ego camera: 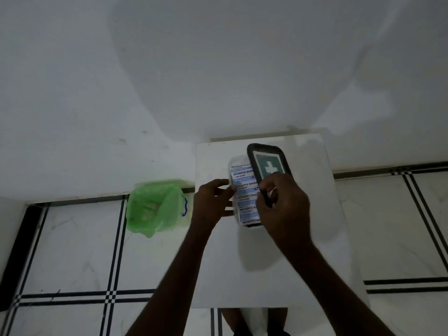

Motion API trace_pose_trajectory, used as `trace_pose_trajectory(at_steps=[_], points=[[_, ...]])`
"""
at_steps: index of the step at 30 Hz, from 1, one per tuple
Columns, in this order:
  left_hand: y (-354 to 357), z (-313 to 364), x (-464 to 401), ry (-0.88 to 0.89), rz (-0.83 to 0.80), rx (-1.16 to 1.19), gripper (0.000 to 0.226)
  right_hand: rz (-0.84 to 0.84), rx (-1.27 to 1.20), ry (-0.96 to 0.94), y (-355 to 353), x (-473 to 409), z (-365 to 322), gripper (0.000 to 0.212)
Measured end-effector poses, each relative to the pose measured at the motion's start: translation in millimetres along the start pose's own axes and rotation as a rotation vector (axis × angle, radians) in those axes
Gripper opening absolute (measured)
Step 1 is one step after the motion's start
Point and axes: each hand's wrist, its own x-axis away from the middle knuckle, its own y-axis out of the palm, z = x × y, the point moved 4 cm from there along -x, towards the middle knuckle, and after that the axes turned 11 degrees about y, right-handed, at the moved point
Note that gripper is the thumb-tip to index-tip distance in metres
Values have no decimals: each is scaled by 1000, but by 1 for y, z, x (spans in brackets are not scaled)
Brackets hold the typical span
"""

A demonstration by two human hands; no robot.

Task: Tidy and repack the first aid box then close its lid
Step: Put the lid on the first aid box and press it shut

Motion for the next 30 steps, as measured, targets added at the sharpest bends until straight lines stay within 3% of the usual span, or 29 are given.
trace_pose_trajectory(at_steps=[5, 9, 13, 16, 21, 24, 27, 30], points=[[-13, 10, -13, -63, 13, 122, 39, -102, 90, -56, 54, 18, 1, 15], [-3, 22, -27, 10, -27, -75, 49, -118, 24, -120, 43, 19, 3, 8], [0, 22, -31, 121, 35, -204, 40, 111, 171, 148, -4, -16, 39, 25], [-1, 22, -33, 140, 43, -213, 33, -109, 186, 401, -3, -39, 72, 32], [-1, 25, -34, 117, -21, -187, 38, -316, -14, 509, 1, -49, 93, 21], [-2, 22, -33, 48, 22, -117, 41, -381, -98, 616, 5, -49, 98, 20], [0, 15, -33, -28, 57, -81, 37, -359, -38, 632, 14, -48, 97, 20], [6, 9, -26, -7, 109, -83, 29, -256, 51, 534, 12, -40, 89, 23]])
